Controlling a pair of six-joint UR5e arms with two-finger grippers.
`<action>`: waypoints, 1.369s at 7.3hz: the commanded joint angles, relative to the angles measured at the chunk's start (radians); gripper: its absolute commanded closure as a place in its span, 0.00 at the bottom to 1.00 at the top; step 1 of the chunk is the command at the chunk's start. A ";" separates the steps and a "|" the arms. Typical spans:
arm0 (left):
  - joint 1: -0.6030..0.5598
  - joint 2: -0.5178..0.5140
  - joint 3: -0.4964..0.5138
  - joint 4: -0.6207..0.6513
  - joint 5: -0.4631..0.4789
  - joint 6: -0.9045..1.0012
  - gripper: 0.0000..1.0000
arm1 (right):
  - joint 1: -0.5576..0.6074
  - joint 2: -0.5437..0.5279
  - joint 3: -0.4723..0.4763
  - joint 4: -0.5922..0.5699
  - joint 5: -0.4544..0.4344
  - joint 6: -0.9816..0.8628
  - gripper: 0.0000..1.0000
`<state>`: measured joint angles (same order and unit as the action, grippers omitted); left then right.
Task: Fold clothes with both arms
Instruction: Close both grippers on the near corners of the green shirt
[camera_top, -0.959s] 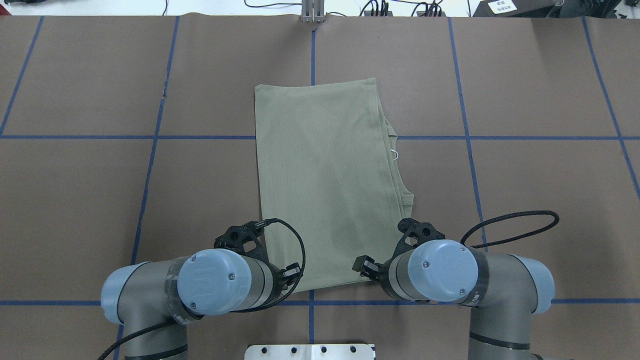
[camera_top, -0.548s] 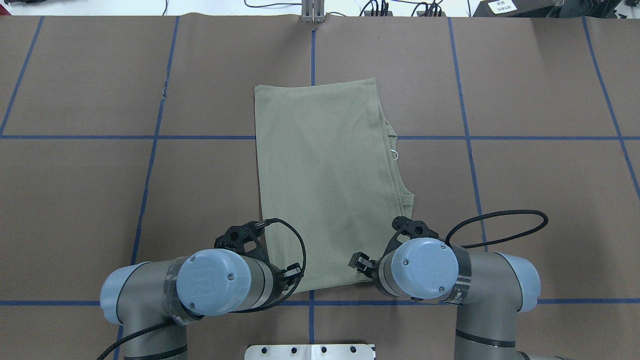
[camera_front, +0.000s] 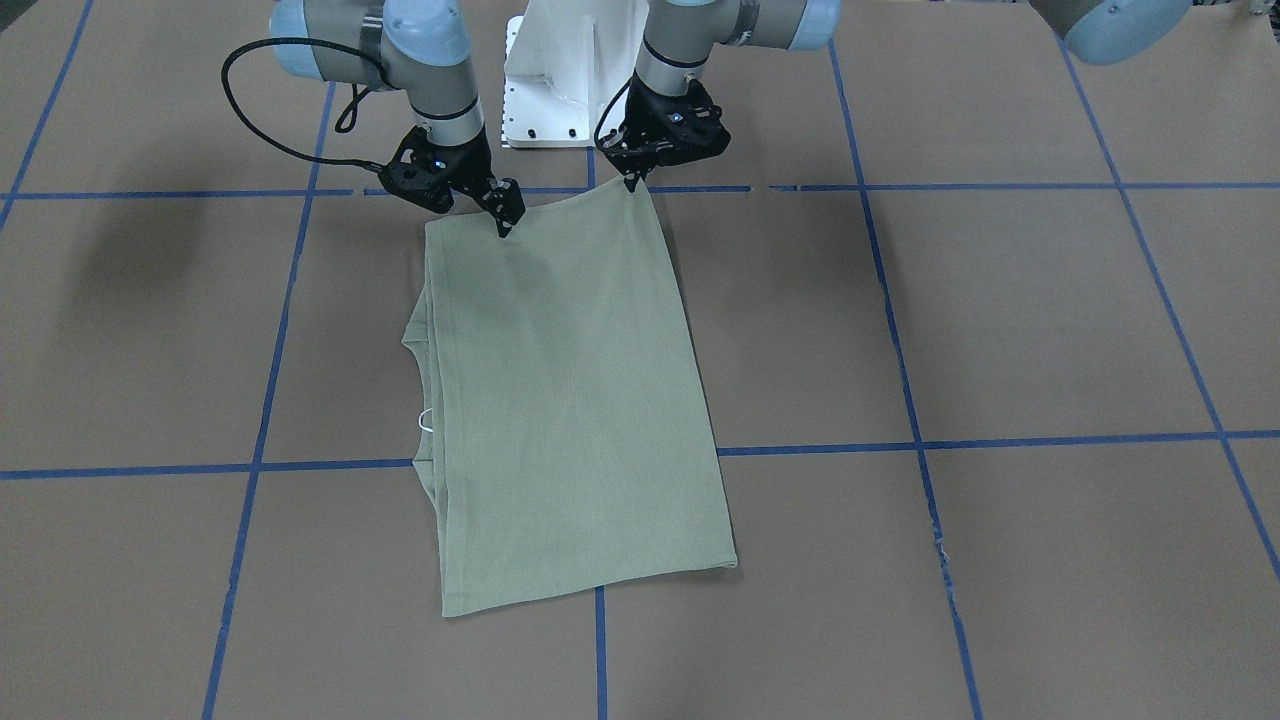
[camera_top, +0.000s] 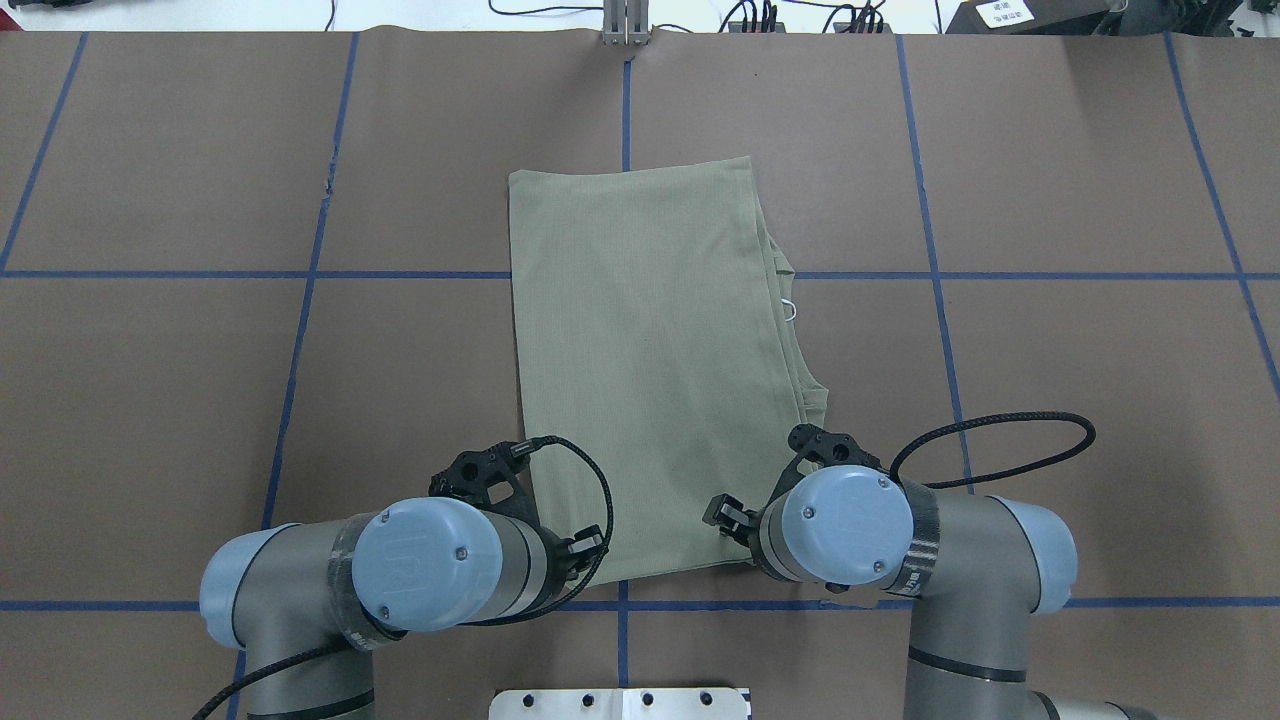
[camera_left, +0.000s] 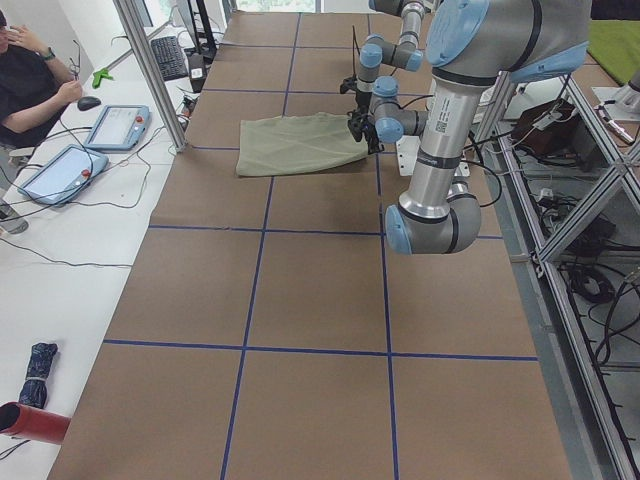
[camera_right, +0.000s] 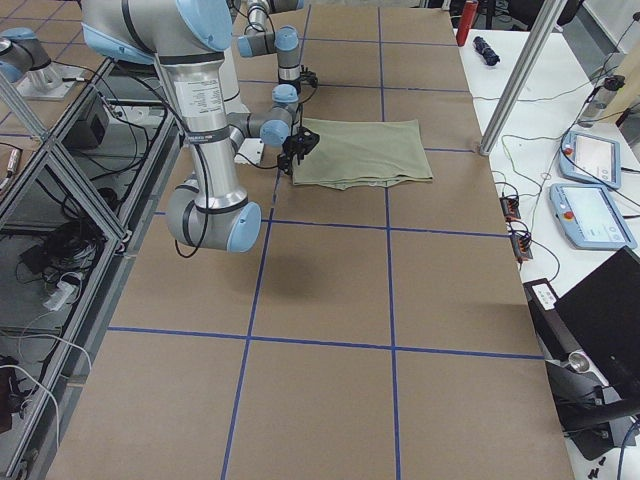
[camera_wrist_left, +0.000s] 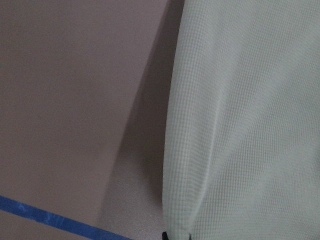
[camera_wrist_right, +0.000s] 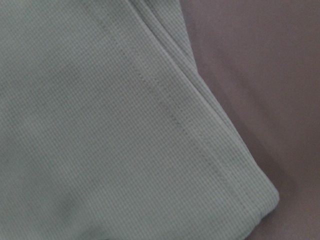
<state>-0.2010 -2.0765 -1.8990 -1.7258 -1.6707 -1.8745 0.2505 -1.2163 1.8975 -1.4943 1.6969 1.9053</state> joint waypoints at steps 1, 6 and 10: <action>0.000 0.000 0.000 0.000 0.000 0.000 1.00 | -0.004 -0.003 -0.005 0.000 0.001 0.001 0.00; 0.002 0.000 0.000 0.000 0.000 0.002 1.00 | 0.003 0.003 0.006 -0.004 0.010 -0.003 1.00; 0.000 0.000 -0.012 0.000 0.000 0.005 1.00 | 0.032 0.031 0.047 -0.004 0.021 0.000 1.00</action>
<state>-0.1996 -2.0780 -1.9040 -1.7257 -1.6705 -1.8727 0.2759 -1.1891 1.9190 -1.4986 1.7182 1.9028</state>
